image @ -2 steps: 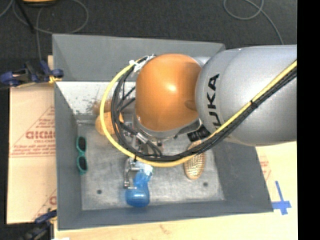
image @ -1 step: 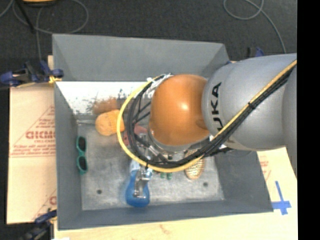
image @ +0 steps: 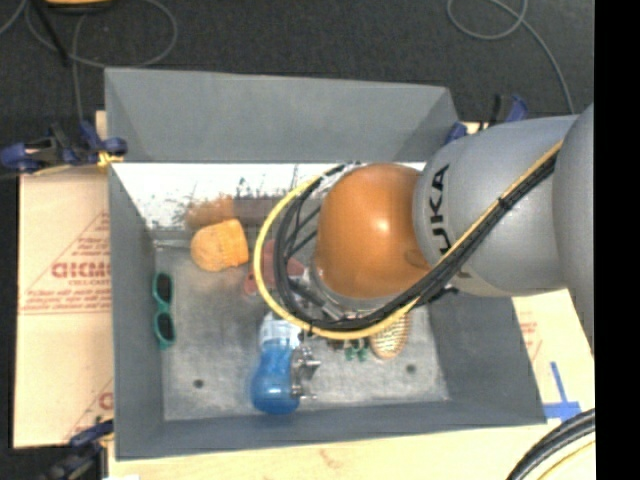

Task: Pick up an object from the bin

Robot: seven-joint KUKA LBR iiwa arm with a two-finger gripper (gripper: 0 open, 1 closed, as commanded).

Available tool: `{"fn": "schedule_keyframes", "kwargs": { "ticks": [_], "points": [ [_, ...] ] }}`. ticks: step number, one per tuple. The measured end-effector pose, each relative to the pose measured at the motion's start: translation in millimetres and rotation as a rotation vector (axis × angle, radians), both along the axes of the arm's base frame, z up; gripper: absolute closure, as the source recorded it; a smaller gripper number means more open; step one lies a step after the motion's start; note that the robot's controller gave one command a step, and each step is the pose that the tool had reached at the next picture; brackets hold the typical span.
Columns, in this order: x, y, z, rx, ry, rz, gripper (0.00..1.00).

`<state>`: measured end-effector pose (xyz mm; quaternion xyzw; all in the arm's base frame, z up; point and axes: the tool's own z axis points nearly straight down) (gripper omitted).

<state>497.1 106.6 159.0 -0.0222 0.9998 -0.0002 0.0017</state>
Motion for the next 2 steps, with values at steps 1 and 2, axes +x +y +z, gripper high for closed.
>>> {"fn": "schedule_keyframes", "kwargs": {
  "ticks": [1,2],
  "points": [
    [-1.5,-4.2,-69.3,0.004,-0.011,0.078,0.0],
    [-4.4,-3.7,-79.1,0.003,-0.001,0.1,1.0]
  ]
}}
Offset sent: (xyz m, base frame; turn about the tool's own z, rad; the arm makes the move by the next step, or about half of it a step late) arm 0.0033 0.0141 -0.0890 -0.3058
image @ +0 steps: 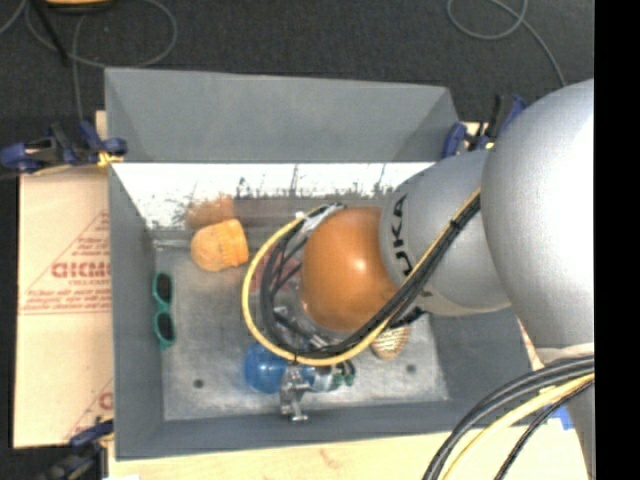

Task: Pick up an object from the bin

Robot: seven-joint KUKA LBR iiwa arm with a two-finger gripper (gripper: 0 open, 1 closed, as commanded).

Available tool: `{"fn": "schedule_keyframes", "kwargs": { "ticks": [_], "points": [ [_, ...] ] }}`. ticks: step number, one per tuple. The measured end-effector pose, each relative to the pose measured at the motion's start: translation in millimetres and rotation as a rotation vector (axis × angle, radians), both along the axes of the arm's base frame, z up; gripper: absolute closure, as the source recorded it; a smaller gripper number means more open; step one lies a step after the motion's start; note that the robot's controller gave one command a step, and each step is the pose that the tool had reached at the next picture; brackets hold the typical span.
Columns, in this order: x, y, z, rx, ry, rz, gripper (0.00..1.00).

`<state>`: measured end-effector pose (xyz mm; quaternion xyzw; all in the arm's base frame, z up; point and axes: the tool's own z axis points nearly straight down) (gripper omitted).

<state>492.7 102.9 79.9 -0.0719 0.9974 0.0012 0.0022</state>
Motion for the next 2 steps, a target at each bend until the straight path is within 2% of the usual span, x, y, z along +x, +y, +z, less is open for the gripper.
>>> {"fn": "schedule_keyframes", "kwargs": {
  "ticks": [1,2],
  "points": [
    [-0.2,0,0,0.0,0.001,-0.001,1.0],
    [9.9,1,150,-0.002,0.0,0.14,1.0]
  ]
}}
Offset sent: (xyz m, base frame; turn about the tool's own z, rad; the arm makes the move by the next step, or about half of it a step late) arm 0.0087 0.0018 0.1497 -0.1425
